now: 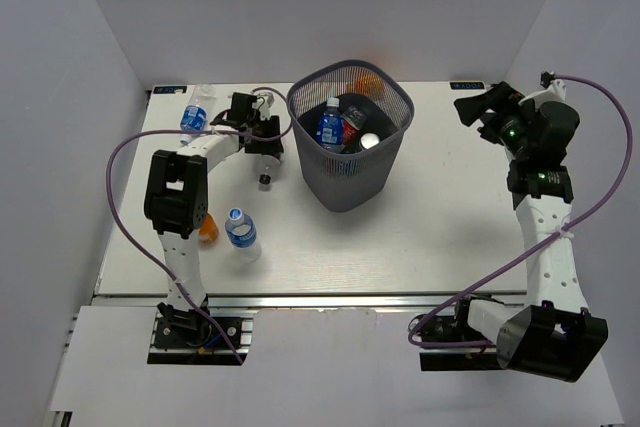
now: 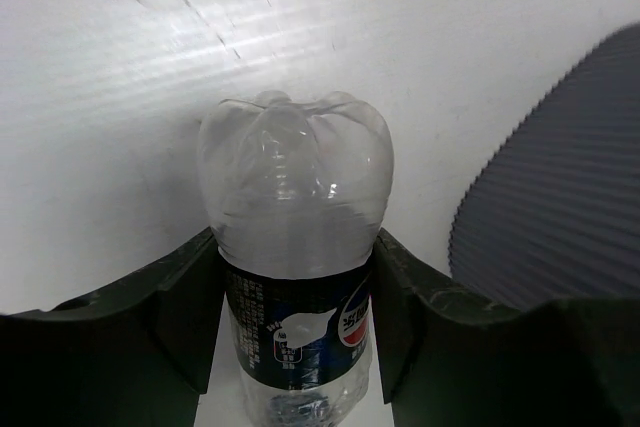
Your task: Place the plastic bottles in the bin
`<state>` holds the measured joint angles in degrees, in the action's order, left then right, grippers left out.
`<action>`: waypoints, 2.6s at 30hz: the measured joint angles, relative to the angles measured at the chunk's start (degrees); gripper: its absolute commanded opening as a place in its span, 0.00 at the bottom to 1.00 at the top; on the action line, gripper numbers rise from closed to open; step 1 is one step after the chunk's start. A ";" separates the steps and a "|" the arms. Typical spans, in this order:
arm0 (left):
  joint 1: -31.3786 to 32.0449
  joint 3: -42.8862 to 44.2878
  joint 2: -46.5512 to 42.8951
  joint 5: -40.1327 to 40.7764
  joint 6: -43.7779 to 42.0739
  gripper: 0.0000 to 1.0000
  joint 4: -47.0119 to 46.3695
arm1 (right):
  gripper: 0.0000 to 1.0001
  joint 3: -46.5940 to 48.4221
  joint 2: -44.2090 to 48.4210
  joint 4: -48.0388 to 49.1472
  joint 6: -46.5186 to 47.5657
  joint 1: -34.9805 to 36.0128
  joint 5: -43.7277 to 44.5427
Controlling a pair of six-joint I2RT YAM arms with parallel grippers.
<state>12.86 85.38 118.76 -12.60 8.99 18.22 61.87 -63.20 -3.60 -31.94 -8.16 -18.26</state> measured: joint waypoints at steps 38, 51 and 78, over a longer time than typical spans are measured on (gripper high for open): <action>19.65 27.10 -18.34 9.35 -3.15 0.98 6.69 | 0.89 -9.62 8.63 0.98 25.42 3.26 -22.60; -3.89 -2.91 -30.86 19.34 11.28 0.98 0.83 | 0.89 -7.56 3.32 -9.35 43.60 51.30 -11.23; -7.48 -17.62 -34.77 41.27 25.05 0.98 8.66 | 0.89 17.99 -49.57 12.68 44.61 70.18 -11.61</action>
<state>5.39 67.77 83.99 28.67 34.04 26.87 79.85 -112.77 9.08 12.67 62.02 -29.87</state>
